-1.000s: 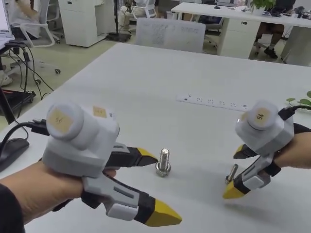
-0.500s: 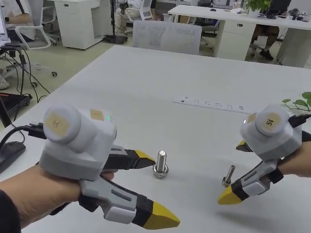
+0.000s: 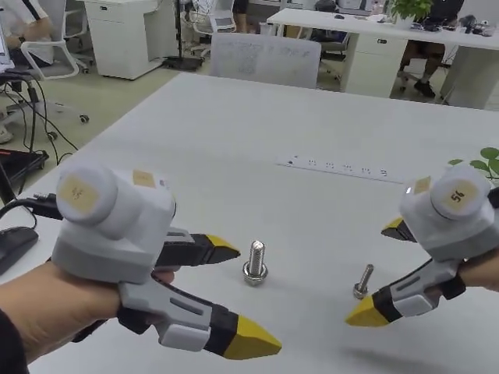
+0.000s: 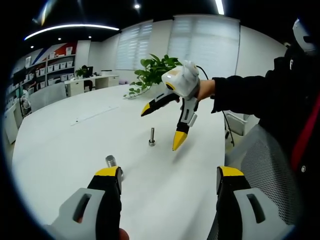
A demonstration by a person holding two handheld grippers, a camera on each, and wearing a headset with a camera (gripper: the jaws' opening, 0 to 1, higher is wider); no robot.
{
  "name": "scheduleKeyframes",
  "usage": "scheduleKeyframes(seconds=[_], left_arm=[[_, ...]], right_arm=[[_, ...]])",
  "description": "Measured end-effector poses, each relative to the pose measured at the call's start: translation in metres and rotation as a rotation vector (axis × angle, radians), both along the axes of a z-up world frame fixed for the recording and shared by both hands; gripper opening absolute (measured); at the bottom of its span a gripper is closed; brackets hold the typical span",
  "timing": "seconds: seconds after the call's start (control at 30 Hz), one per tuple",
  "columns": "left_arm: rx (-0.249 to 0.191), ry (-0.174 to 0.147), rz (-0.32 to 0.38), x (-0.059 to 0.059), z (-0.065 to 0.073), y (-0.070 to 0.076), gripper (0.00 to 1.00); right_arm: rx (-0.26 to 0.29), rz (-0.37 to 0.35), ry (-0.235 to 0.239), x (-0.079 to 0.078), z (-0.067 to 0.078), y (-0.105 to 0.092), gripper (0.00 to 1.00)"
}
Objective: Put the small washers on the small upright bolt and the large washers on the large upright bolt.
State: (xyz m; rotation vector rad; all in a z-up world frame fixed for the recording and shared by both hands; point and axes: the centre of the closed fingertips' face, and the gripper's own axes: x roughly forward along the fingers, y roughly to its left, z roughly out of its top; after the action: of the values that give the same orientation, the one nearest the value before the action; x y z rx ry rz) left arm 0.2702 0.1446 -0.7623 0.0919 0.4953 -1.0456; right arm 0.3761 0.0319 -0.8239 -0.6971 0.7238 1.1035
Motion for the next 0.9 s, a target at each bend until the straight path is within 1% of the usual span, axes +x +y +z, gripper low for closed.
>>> scheduleKeyframes(seconds=[0.23,0.37,0.53,0.73,0.9], left_arm=[[-0.005,-0.005,0.008,-0.001,0.002,0.003,0.79],[-0.007,-0.007,0.016,-0.001,0.003,0.006,0.8],[-0.009,-0.009,0.019,-0.001,0.004,0.006,0.81],[-0.011,-0.009,0.025,-0.003,0.006,0.009,0.83],[-0.013,-0.007,0.032,-0.005,0.006,0.012,0.84]], right_arm=[[0.035,-0.011,-0.019,-0.013,0.01,0.004,1.0],[0.038,-0.013,-0.027,-0.019,0.013,0.003,1.0],[0.056,-0.018,-0.039,-0.026,0.02,0.004,1.0],[0.076,-0.03,-0.049,-0.034,0.025,0.004,1.0],[0.089,-0.045,-0.05,-0.041,0.026,0.002,1.0]])
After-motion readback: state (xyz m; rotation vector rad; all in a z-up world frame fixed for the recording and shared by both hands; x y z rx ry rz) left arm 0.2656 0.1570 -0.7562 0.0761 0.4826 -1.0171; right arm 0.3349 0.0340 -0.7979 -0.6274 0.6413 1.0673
